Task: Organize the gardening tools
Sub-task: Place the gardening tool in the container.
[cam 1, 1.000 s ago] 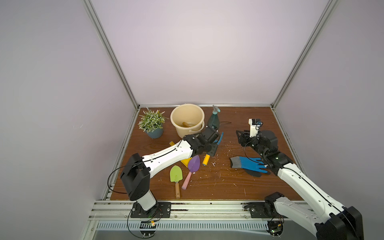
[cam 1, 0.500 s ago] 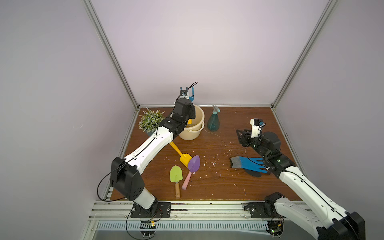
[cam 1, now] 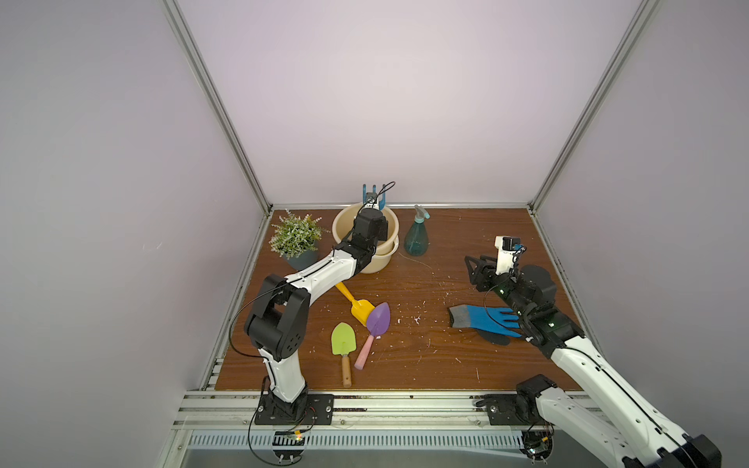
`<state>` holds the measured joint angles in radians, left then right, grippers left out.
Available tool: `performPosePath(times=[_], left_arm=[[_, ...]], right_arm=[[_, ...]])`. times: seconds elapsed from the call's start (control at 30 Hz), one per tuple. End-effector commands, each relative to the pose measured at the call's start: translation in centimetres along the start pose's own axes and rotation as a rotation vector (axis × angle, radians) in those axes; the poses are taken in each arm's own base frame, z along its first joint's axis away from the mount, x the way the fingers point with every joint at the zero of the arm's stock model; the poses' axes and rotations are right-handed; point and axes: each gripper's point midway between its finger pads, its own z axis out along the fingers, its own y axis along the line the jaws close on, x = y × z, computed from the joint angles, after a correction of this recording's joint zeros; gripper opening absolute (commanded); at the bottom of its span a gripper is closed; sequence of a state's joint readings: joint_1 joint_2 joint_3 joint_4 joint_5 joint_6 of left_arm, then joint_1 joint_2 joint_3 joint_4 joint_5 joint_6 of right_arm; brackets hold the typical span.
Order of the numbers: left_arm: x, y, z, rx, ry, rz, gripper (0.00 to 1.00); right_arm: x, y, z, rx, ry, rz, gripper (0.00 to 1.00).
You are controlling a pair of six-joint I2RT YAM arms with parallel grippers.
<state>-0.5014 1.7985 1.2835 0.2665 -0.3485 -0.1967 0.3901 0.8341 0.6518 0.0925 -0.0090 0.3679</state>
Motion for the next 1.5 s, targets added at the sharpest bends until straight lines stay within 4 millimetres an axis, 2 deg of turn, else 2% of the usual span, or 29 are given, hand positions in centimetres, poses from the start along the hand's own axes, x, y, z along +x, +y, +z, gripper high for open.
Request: performPosePath(times=[0.0,0.13,0.2,0.3,0.47,0.63,0.77,0.9,1.13,1.3,1.47], left_arm=[[-0.2,0.5,0.7,-0.010,-0.056,-0.024,0.20],[0.7,0.6,0.9,-0.017,-0.037,-0.017,0.38],[0.7,0.6,0.8,-0.017,-0.035,-0.015,0.42],[-0.4,0.7,0.2,-0.014,-0.055,-0.014,0.50],[-3.1,0.4,-0.9,0.012,-0.043,0.017,0.53],[-5.6,-0.3,-3.9,0.083,-0.013,0.006,0.56],[-5.5,-1.1,-7.4,0.139,0.042,0.018,0.57],[-2.9,-1.6,-10.7,0.178,0.143,0.031,0.58],[2.5,-0.7,-15.6,0.240,0.274,-0.026,0.60],[6.2,-0.3,-17.6,0.253,0.374,-0.053,0.60],[9.6,-0.3,-19.3,0.286,0.510,-0.064,0.58]], right_arm=[[-1.1,0.4,-0.6,-0.016,-0.032,0.002,0.58],[-1.0,0.4,-0.4,-0.019,-0.025,0.001,0.58],[-0.8,0.5,-0.2,-0.025,-0.018,0.006,0.58],[-0.4,0.7,0.1,-0.037,-0.005,0.016,0.58],[0.5,1.0,1.0,-0.059,0.030,0.029,0.58],[1.9,1.7,2.4,-0.101,0.076,0.037,0.58],[2.8,2.9,3.8,-0.146,0.112,0.028,0.58],[3.3,4.4,5.1,-0.190,0.145,0.009,0.57],[4.4,6.0,6.7,-0.236,0.193,-0.011,0.57],[5.0,6.5,7.2,-0.245,0.216,-0.017,0.57],[5.6,6.0,7.4,-0.217,0.234,-0.016,0.57]])
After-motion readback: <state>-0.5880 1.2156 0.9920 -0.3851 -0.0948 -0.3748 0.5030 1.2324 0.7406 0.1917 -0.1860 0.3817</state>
